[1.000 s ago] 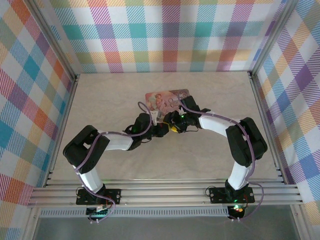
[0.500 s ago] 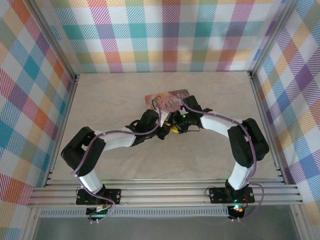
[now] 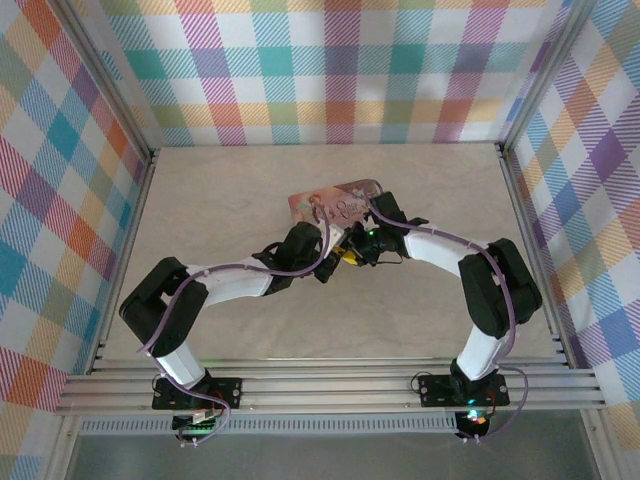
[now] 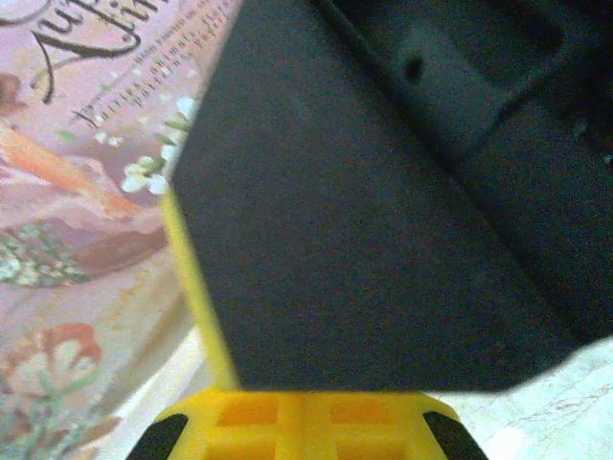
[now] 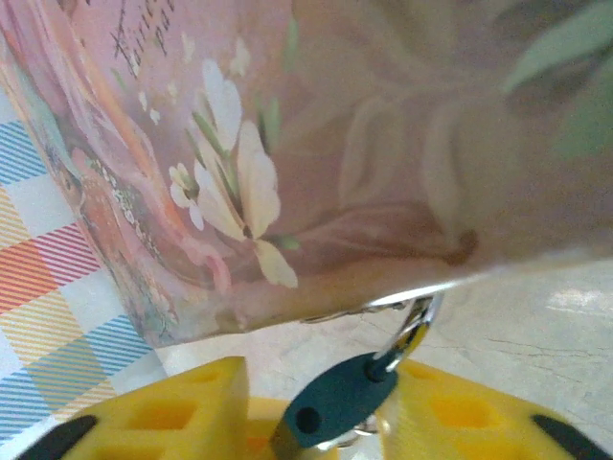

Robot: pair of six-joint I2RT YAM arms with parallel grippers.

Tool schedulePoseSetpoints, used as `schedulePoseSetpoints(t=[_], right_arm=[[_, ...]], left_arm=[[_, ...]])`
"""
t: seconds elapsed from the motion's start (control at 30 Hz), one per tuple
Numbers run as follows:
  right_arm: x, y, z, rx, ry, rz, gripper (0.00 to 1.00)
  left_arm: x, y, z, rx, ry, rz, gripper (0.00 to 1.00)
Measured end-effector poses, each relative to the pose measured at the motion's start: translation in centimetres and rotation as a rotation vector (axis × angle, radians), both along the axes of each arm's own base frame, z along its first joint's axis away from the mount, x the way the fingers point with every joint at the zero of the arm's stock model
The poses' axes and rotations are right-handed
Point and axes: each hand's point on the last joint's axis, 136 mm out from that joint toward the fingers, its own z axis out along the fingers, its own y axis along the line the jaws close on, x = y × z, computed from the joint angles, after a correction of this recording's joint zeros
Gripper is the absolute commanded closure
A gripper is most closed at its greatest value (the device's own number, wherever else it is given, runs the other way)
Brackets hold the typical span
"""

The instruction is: Unlock the padlock with the key

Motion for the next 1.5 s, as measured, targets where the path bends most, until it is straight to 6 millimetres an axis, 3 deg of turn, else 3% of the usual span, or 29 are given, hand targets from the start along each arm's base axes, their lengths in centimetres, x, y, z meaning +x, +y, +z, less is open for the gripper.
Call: schedulePoseSetpoints(t=[0.33,0.5,0.6,0.7,0.83,0.97,1.2,1.5], right_arm=[[-0.2,-0.4,-0.1,-0.013,0.000,-0.010,1.00],[-0.4,-0.6,-0.2,-0.013,-0.008,-0.014,1.00],[-0.5,-0.6,-0.3,-0.002,-0.025,-0.018,1.00],[-0.5,-0.7,-0.3,0.011,-0.045,-0.027,1.00],[-0.6,-1.5,-1.1,0.027,-0.029,-0.092,1.00],[-1.5,-3.2,-3.5,0.009,0.039,-0.169,1.00],[-1.4,-3.6,-3.4,0.032,0.018,-0.193,1.00],[-1.2,-5.0,-2.4,0.020,-0.014,-0.207,1.00]], left_arm=[[-0.4,0.0,-0.3,0.046,-0.028,-0.037,1.00],[-0.6,-0.1,-0.3,0.052,-0.031,-0.048,1.00],[-0.6,-0.2,-0.3,0.051,-0.031,-0.050,0.90],[-0.8,-0.1,-0.3,0.047,-0.015,-0.041,0.71],[-1.4,0.0,0.2,0.005,0.040,-0.022,0.63],[-1.7,0.8,1.7,-0.093,0.088,0.041,0.61],[-0.7,2.9,2.4,-0.219,0.170,0.178,0.62],[-0.3,3.3,2.4,-0.267,0.218,0.240,0.63]])
